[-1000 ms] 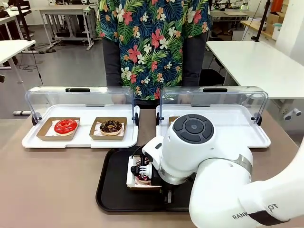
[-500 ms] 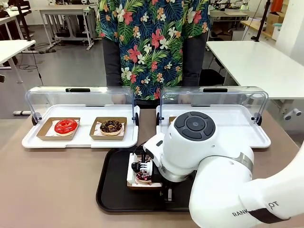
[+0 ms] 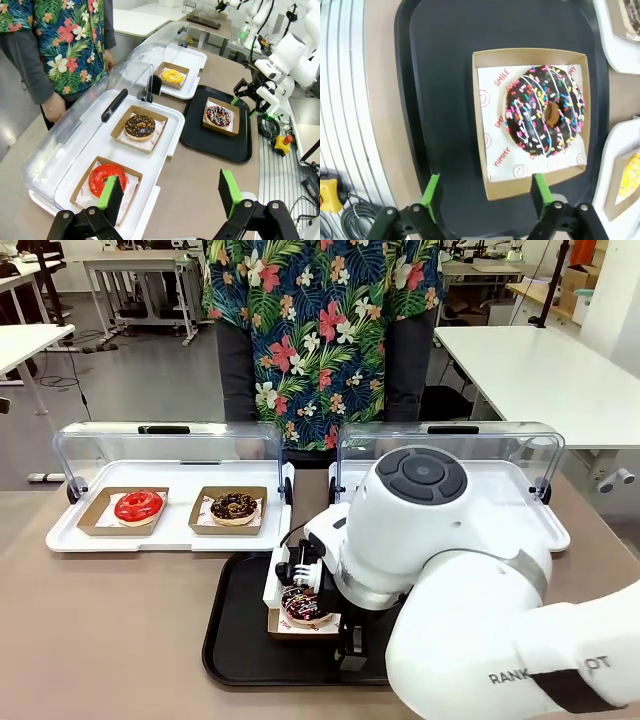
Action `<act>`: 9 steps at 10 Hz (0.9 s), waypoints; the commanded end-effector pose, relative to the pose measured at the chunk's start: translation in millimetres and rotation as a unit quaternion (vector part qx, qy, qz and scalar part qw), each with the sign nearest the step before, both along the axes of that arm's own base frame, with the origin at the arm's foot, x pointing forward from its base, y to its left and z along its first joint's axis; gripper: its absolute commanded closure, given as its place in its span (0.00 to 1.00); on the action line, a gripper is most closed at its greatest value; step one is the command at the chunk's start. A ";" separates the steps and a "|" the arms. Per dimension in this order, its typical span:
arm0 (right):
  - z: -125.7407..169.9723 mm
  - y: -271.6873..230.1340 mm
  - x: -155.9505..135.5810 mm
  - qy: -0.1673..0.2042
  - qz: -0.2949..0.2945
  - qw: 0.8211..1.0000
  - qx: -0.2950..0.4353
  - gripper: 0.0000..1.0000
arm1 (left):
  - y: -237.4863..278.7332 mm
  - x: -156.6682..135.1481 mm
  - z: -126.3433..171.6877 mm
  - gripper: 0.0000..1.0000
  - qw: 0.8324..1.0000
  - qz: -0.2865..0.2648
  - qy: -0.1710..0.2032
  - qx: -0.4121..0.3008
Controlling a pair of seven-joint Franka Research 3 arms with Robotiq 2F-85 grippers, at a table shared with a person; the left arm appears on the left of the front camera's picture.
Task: Move the fourth donut from the left to the tray.
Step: Pick up the Paper togo box containing the Donut indicated by the person and place it on the Handle tray.
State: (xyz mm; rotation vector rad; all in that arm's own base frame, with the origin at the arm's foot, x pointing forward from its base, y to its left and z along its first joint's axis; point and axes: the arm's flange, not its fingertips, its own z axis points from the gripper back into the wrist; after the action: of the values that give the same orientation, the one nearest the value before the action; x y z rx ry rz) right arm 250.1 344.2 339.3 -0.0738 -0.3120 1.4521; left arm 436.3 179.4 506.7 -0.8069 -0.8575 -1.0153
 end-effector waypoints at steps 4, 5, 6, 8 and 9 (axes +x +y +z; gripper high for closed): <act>13.6 -78.3 -44.2 0.018 0.021 1.000 0.009 0.00 | -0.7 -1.2 1.6 0.00 1.000 -0.002 -0.001 0.006; 27.5 -10.0 -2.1 -0.005 -0.001 1.000 -0.006 0.00 | -0.7 -1.2 1.6 0.00 1.000 -0.002 -0.001 0.006; 27.5 -10.0 -2.1 -0.005 -0.001 1.000 -0.006 0.00 | -0.7 -1.2 1.6 0.00 1.000 -0.002 -0.001 0.006; 27.5 -10.0 -2.1 -0.005 -0.001 1.000 -0.006 0.00 | -0.7 -1.2 1.6 0.00 1.000 -0.002 -0.001 0.006; 27.5 -10.0 -2.1 -0.005 -0.001 1.000 -0.006 0.00 | -0.7 -1.2 1.6 0.00 1.000 -0.002 -0.001 0.006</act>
State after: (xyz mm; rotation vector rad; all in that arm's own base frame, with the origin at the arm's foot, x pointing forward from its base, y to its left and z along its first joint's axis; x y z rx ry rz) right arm 248.0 332.5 367.4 -0.0828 -0.2984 1.4629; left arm 436.2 179.5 506.7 -0.8068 -0.8576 -1.0151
